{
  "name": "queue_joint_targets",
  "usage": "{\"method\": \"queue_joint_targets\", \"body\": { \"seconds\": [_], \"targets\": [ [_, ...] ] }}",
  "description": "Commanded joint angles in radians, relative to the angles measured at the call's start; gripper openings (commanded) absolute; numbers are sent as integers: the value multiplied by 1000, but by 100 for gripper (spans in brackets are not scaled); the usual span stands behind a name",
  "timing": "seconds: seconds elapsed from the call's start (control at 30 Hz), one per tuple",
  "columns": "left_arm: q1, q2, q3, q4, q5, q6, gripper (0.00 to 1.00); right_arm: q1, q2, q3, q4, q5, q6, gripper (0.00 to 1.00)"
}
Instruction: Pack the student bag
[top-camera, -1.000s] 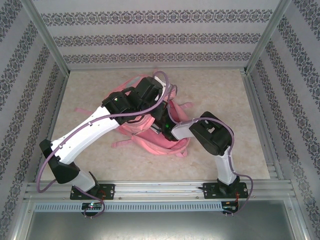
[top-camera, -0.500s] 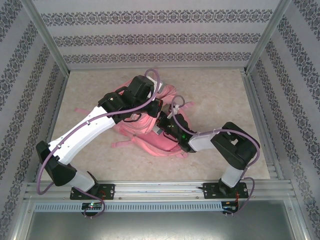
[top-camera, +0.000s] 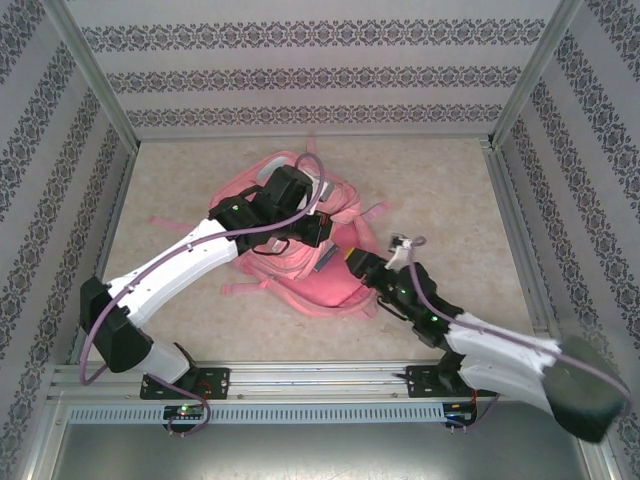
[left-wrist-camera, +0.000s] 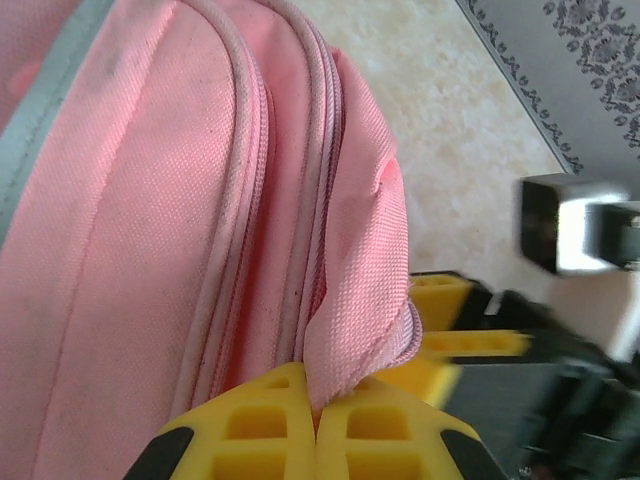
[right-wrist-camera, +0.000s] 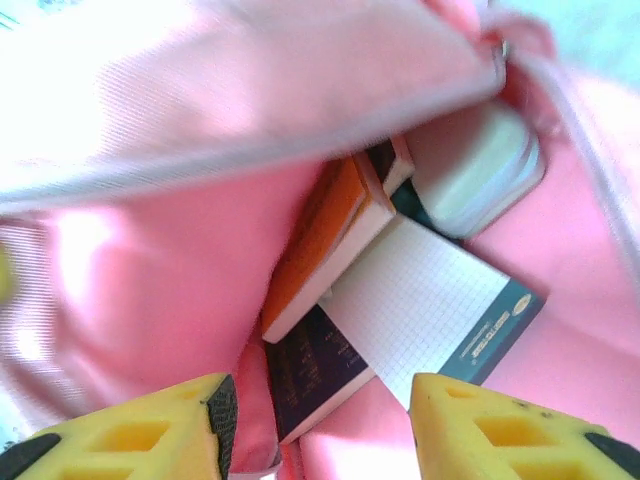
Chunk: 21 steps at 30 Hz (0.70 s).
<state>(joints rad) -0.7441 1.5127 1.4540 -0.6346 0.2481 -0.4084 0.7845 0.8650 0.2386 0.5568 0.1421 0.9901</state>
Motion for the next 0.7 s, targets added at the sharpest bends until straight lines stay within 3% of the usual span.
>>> {"method": "queue_joint_targets", "body": {
  "seconds": [0.0,0.17,0.33,0.47,0.57,0.67],
  "targets": [
    [14,55,-38,128,42,-75,0,18,-246,-44,-344,132,-85,46],
    [-13,163,-25,191,90,-104,0,23,-531,-52,-599,149,-112,37],
    [-69,316,128,122,75,-57,1,27,-529,-28,-660,98,-132,33],
    [-86,364,208,101,72,-70,21,37,-441,30,-677,75,-175,33],
    [-83,264,135,164,-1,-84,39,75,-369,91,-735,115,-202,32],
    [-63,125,30,203,-64,-93,45,149,-293,136,-745,171,-205,32]
  ]
}}
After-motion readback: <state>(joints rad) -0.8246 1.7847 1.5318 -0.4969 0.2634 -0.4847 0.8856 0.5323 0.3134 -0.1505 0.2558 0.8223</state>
